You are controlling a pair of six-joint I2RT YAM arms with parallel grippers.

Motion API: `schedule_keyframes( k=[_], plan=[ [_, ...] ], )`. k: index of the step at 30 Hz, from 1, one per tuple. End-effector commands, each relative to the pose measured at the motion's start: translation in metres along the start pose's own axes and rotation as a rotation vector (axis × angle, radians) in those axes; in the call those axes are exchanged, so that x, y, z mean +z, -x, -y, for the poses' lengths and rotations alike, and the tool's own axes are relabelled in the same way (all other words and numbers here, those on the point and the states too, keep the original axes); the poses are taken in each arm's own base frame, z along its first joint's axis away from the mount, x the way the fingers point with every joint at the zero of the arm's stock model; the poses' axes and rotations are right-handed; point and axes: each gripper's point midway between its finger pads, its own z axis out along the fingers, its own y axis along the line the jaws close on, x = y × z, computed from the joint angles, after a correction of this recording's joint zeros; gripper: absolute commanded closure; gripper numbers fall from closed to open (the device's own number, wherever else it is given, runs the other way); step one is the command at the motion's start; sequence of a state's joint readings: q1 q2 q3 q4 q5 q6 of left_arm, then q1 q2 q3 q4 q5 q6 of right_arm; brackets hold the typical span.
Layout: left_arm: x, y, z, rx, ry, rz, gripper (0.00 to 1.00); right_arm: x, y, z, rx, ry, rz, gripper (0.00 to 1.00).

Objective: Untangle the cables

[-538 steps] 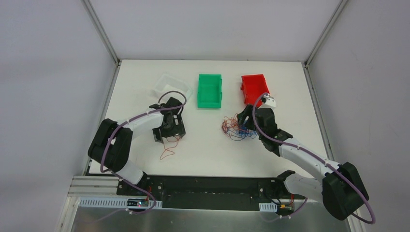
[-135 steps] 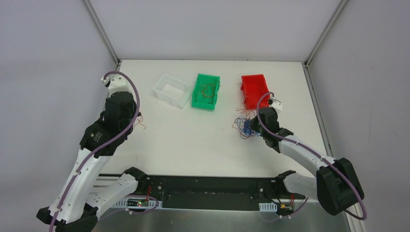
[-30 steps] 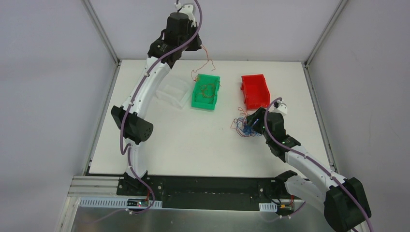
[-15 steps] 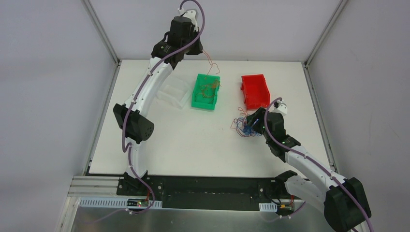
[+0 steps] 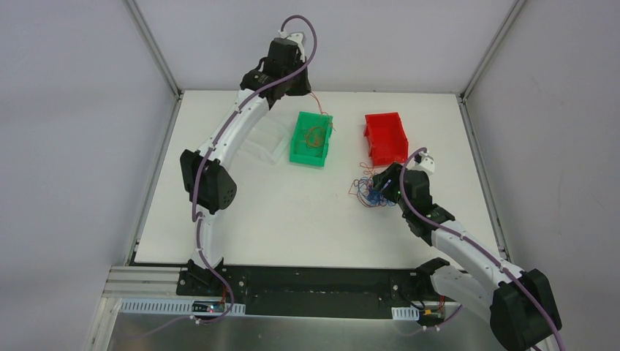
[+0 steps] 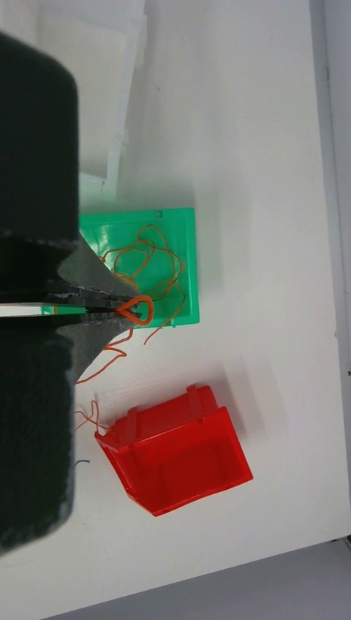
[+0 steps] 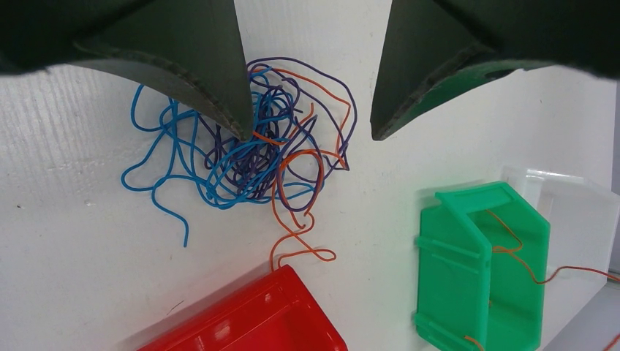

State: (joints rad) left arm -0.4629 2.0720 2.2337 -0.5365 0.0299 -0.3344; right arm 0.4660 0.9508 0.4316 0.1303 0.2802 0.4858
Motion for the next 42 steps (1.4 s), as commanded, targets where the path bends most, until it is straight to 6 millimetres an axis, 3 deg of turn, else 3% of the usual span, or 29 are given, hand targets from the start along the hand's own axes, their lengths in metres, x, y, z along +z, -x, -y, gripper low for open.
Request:
schedule_keyframes(
  k=[1, 20, 25, 31, 38, 42],
  plan=[
    [0.005, -0.001, 0.002, -0.022, -0.023, 0.003, 1.0, -0.002, 0.014, -0.006, 0.017, 0.017, 0.051, 0.37],
    [0.04, -0.05, -0.026, 0.012, 0.062, -0.105, 1.0, -0.001, 0.014, -0.006, 0.017, 0.018, 0.048, 0.37],
    [0.048, -0.062, -0.046, 0.052, 0.147, -0.12, 1.0, -0.001, 0.014, -0.006, 0.017, 0.018, 0.048, 0.37],
    [0.052, -0.073, -0.081, 0.189, 0.316, -0.131, 1.0, -0.001, 0.013, -0.007, 0.018, 0.021, 0.046, 0.36],
    [0.055, -0.079, -0.079, 0.488, 0.487, -0.135, 1.0, 0.0, 0.012, -0.006, 0.016, 0.015, 0.04, 0.37],
    [0.056, -0.077, -0.08, 0.529, 0.521, -0.131, 1.0, 0.001, 0.011, -0.005, 0.016, 0.011, 0.038, 0.37]
  ],
)
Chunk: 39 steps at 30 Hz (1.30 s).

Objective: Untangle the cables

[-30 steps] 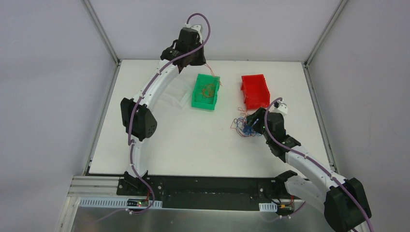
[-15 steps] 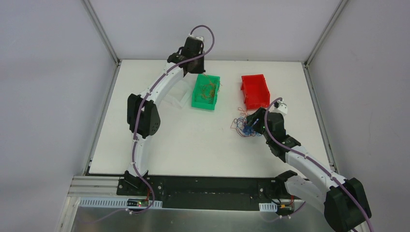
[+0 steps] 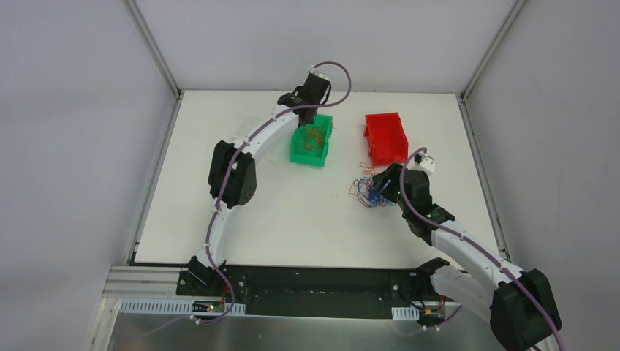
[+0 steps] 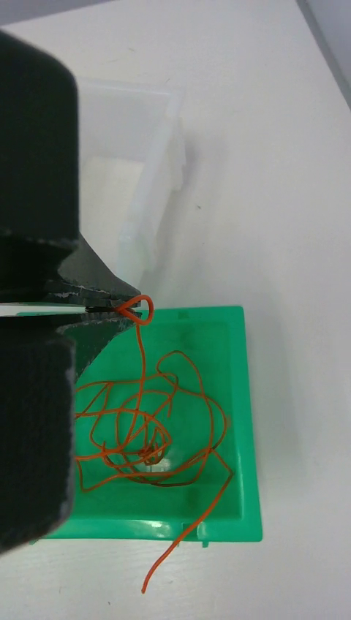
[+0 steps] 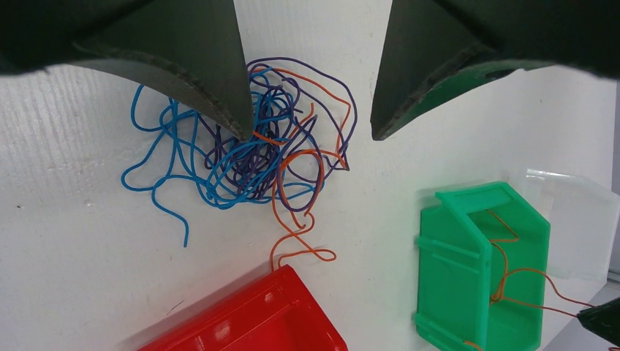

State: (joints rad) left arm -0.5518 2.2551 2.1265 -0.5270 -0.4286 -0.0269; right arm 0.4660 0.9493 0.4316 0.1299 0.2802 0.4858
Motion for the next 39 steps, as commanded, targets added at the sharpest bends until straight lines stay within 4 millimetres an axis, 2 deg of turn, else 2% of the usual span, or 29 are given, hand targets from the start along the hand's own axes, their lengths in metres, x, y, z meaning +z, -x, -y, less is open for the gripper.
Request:
schedule_keyframes(
  k=[1, 5, 8, 12, 18, 27, 30, 34, 39],
  plan=[
    [-0.007, 0.017, -0.015, 0.091, 0.108, 0.043, 1.0, 0.001, 0.011, -0.006, 0.016, 0.012, 0.038, 0.36],
    [-0.009, 0.017, -0.009, 0.099, 0.069, 0.046, 1.0, 0.003, 0.01, -0.005, 0.013, 0.008, 0.033, 0.37],
    [-0.008, 0.01, 0.007, 0.105, -0.015, 0.034, 1.0, 0.003, 0.01, -0.005, 0.012, 0.01, 0.032, 0.37],
    [-0.006, -0.002, 0.017, 0.081, -0.059, 0.006, 1.0, 0.003, 0.01, -0.005, 0.012, 0.008, 0.034, 0.37],
    [-0.008, -0.02, 0.054, 0.012, -0.261, -0.046, 1.0, 0.002, 0.011, -0.005, 0.014, 0.01, 0.036, 0.37],
    [-0.004, -0.035, 0.074, -0.07, -0.383, -0.111, 1.0, 0.0, 0.013, -0.006, 0.015, 0.014, 0.045, 0.36],
    [-0.005, -0.033, 0.072, -0.071, -0.379, -0.111, 1.0, 0.0, 0.013, -0.006, 0.014, 0.014, 0.046, 0.37],
    [-0.02, -0.016, 0.065, -0.079, -0.379, -0.074, 0.87, 0.0, 0.013, -0.006, 0.016, 0.015, 0.044, 0.37],
    [-0.051, 0.011, 0.056, -0.096, -0.413, -0.013, 0.7, 0.0, 0.013, -0.005, 0.016, 0.014, 0.047, 0.36]
  ],
)
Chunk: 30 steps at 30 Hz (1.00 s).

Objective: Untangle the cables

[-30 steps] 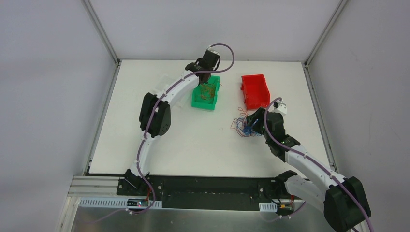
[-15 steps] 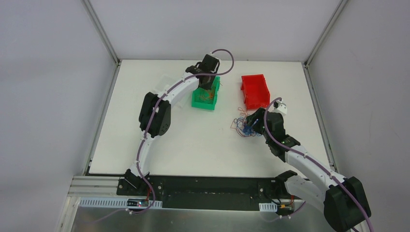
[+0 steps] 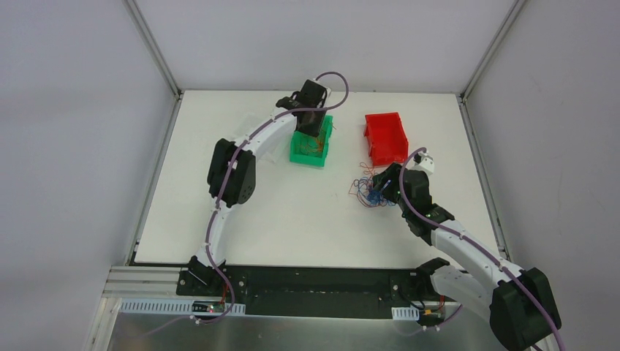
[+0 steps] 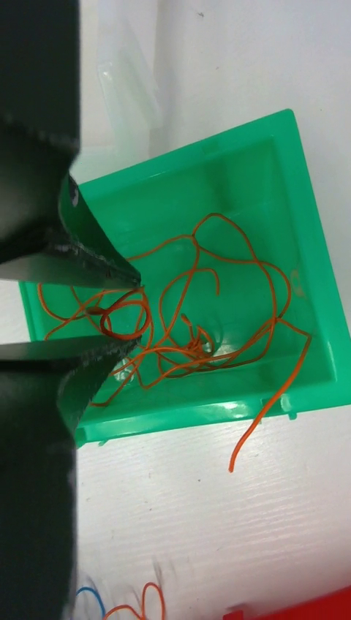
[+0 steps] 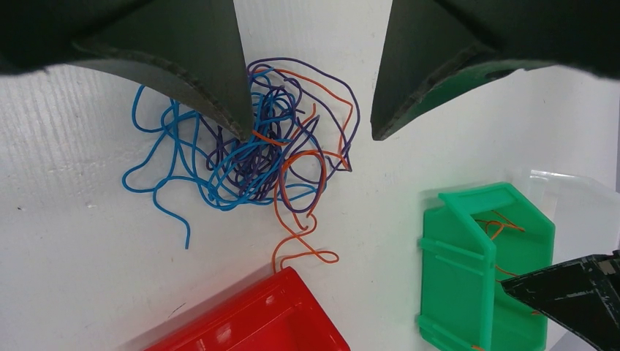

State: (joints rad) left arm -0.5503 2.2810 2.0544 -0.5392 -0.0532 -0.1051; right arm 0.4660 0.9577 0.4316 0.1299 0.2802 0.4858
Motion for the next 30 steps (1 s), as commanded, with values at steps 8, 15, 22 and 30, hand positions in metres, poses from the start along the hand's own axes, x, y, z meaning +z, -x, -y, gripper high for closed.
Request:
schedule_keyframes(
  k=[8, 15, 22, 30],
  plan=[
    [-0.12, 0.067, 0.011, -0.051, -0.1, 0.202, 0.46, -0.001, 0.014, -0.007, 0.018, 0.019, 0.049, 0.35],
    [-0.153, 0.067, 0.02, -0.091, -0.168, 0.223, 0.33, -0.002, 0.015, -0.007, 0.019, 0.019, 0.054, 0.35],
    [-0.183, 0.03, 0.024, -0.182, -0.212, 0.174, 0.2, 0.0, 0.016, 0.018, 0.028, -0.118, 0.069, 0.27],
    [-0.224, -0.046, 0.003, -0.293, -0.156, 0.171, 0.03, 0.013, -0.02, 0.043, 0.062, -0.228, -0.07, 0.24]
  ],
)
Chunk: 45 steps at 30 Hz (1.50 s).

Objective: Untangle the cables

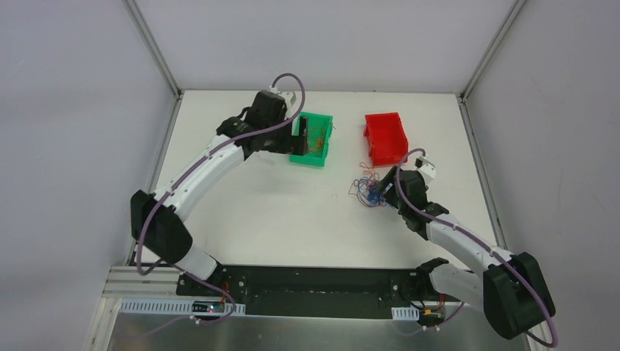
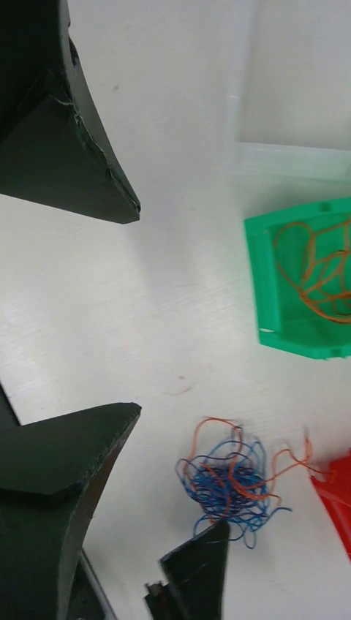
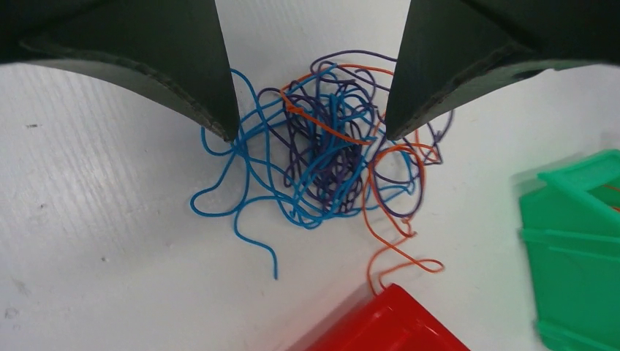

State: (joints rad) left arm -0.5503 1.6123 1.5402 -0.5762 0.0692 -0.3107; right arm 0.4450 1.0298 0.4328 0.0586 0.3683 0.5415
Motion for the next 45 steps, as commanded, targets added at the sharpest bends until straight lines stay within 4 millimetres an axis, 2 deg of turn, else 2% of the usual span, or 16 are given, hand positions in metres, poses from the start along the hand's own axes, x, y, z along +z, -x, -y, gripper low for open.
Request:
schedule_keyframes(
  k=[1, 5, 9, 15, 18, 21, 26, 30, 34, 37, 40, 42, 45],
  plan=[
    [-0.046, -0.022, -0.004, -0.091, -0.018, 0.085, 0.03, 0.007, -0.015, 0.006, 0.037, -0.057, -0.077, 0.24],
    [-0.062, -0.061, -0.013, -0.134, -0.042, 0.1, 0.03, 0.007, -0.047, 0.0, 0.06, 0.004, -0.191, 0.27],
    [-0.069, -0.092, -0.024, -0.146, -0.04, 0.109, 0.03, -0.005, -0.074, -0.021, 0.024, 0.075, -0.257, 0.27],
    [-0.067, -0.105, -0.026, -0.156, -0.057, 0.108, 0.03, -0.038, -0.113, -0.077, 0.038, 0.278, -0.398, 0.27],
    [-0.061, -0.106, -0.018, -0.17, -0.1, 0.098, 0.04, -0.052, -0.113, -0.092, 0.033, 0.329, -0.406, 0.27],
    [-0.058, -0.106, -0.011, -0.181, -0.136, 0.095, 0.04, -0.052, -0.087, -0.084, 0.0, 0.286, -0.299, 0.26],
    [-0.059, -0.103, -0.006, -0.184, -0.163, 0.106, 0.05, -0.042, -0.037, -0.042, -0.095, 0.097, -0.139, 0.25],
    [-0.059, -0.104, -0.004, -0.189, -0.179, 0.115, 0.05, -0.022, 0.0, -0.008, -0.029, -0.03, -0.111, 0.26],
    [-0.058, -0.106, -0.003, -0.197, -0.189, 0.114, 0.05, -0.001, 0.014, 0.018, 0.056, -0.14, -0.113, 0.27],
    [-0.057, -0.109, -0.003, -0.202, -0.191, 0.111, 0.05, 0.018, 0.001, 0.026, 0.13, -0.17, -0.186, 0.29],
    [-0.058, -0.11, -0.003, -0.201, -0.193, 0.113, 0.05, 0.032, -0.03, 0.023, 0.151, -0.162, -0.314, 0.31],
    [-0.059, -0.111, -0.004, -0.199, -0.191, 0.115, 0.05, 0.035, -0.051, 0.018, 0.158, -0.146, -0.382, 0.32],
    [-0.061, -0.111, -0.006, -0.196, -0.187, 0.127, 0.05, 0.028, -0.078, 0.004, 0.127, -0.116, -0.432, 0.32]
  ],
)
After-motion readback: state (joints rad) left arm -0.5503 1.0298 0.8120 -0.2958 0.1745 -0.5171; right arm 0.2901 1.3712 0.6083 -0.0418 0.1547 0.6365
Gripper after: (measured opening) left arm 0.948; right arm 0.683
